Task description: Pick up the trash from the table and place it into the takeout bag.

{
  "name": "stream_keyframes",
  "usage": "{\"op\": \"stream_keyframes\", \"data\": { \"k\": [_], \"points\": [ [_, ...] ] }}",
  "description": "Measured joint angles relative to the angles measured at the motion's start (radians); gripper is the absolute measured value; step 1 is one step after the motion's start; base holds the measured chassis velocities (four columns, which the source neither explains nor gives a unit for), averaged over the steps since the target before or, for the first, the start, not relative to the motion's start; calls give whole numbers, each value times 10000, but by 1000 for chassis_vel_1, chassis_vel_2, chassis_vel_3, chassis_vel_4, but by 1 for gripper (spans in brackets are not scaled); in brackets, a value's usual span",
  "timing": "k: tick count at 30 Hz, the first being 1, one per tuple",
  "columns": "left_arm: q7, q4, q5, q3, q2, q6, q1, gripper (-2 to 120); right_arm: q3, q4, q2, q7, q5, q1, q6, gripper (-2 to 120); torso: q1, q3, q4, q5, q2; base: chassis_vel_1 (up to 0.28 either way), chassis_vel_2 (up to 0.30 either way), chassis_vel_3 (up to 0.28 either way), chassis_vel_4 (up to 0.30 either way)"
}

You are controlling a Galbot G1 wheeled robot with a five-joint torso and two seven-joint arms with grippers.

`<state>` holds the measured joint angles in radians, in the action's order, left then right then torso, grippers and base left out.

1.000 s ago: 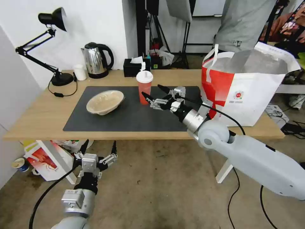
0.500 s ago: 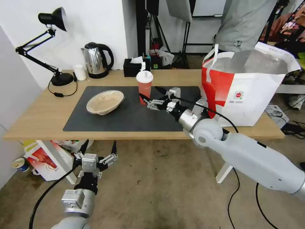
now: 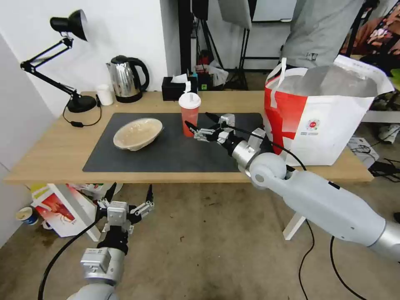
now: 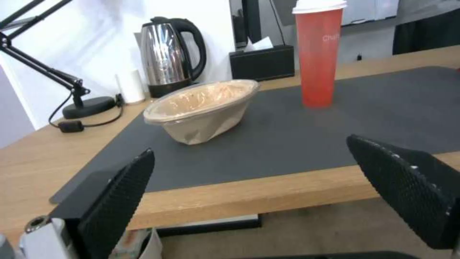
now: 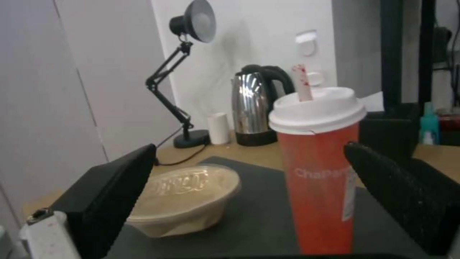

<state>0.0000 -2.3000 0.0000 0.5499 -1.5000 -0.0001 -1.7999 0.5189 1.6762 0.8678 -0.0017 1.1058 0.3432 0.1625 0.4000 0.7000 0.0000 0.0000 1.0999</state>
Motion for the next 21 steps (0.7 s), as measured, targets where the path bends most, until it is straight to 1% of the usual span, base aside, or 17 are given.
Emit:
{"op": "stream_keyframes", "data": {
  "k": [9,13,21],
  "points": [
    [0,0,0,0,0,0,0,100,-52,-485,220,368,-272,-11,-26,100,1,0,0,0,2,0,0,0,0],
    [0,0,0,0,0,0,0,100,8,-793,452,588,-385,-159,-87,100,0,0,0,-1,3,0,0,0,0],
    [0,0,0,0,0,0,0,100,274,-1371,903,705,-443,-460,-131,100,0,0,0,-1,2,0,0,0,0]
  ]
}}
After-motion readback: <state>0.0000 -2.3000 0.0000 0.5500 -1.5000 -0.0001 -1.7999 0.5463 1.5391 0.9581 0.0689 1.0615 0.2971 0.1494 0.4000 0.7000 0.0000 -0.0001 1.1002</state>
